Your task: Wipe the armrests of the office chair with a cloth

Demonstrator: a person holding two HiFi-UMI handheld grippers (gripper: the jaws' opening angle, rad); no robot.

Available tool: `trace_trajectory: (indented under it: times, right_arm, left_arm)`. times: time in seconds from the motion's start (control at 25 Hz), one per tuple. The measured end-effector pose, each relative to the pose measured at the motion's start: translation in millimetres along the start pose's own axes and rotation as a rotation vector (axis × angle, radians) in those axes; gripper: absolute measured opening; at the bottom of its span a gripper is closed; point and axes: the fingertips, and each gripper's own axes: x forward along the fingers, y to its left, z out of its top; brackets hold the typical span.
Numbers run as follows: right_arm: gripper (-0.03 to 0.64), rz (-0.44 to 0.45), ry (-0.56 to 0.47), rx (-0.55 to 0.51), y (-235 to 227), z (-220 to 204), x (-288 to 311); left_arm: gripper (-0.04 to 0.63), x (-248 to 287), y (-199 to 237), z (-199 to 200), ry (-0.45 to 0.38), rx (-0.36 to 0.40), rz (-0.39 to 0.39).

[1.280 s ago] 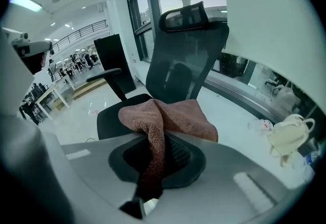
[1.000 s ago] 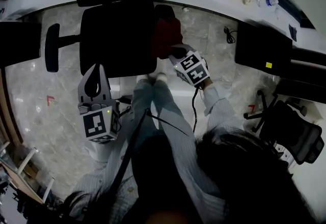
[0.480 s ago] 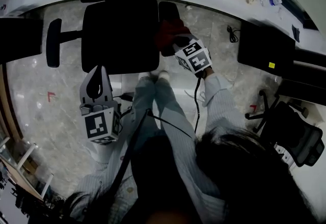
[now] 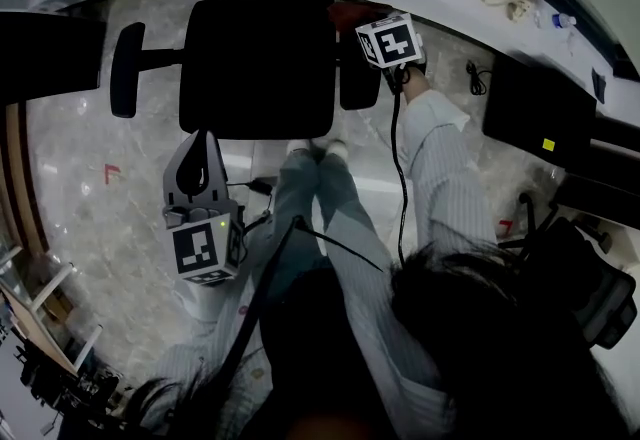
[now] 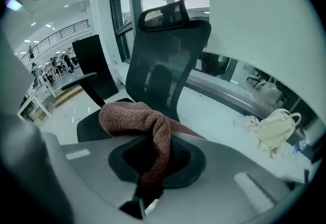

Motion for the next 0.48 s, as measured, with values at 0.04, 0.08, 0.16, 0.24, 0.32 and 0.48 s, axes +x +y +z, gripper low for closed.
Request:
trace_trajectory:
  times: [0.04, 0.08, 0.16, 0.24, 0.32, 0.48]
  right_arm:
    - [0.028, 0.001, 0.002, 0.013, 1.1, -0.4, -0.2]
    - [0.028, 0.012, 0.007, 0.02, 5.8, -3.1, -1.5]
    - [0.028, 0.051, 0.022, 0.012, 21.4, -14.4, -8.2]
    - [0.028, 0.094, 0.029, -0.011, 40.0, -29.3, -20.8]
    - [0.028, 0.131, 0.027, -0.028, 59.0, -46.2, -39.0]
    - [0.028, 0.18, 0.015, -0.047, 96.5, -83.9, -78.8]
  left_arm:
    - [0.003, -1.2, 1.8, -1.2, 0.0, 0.001, 0.001]
    - [0.003, -2.1, 3.0, -2.0, -0.001, -0.002, 0.002]
    - [0.003, -2.6, 2.5, -2.4, -0.005, -0.004, -0.004]
    - [0.003, -1.4, -1.7, -0.6, -0.01, 0.009, -0.02]
    - [0.003, 0.0, -9.4, 6.9, -0.025, 0.012, -0.04]
    - [0.003, 0.0, -30.0, 27.0, -0.07, 0.011, -0.087]
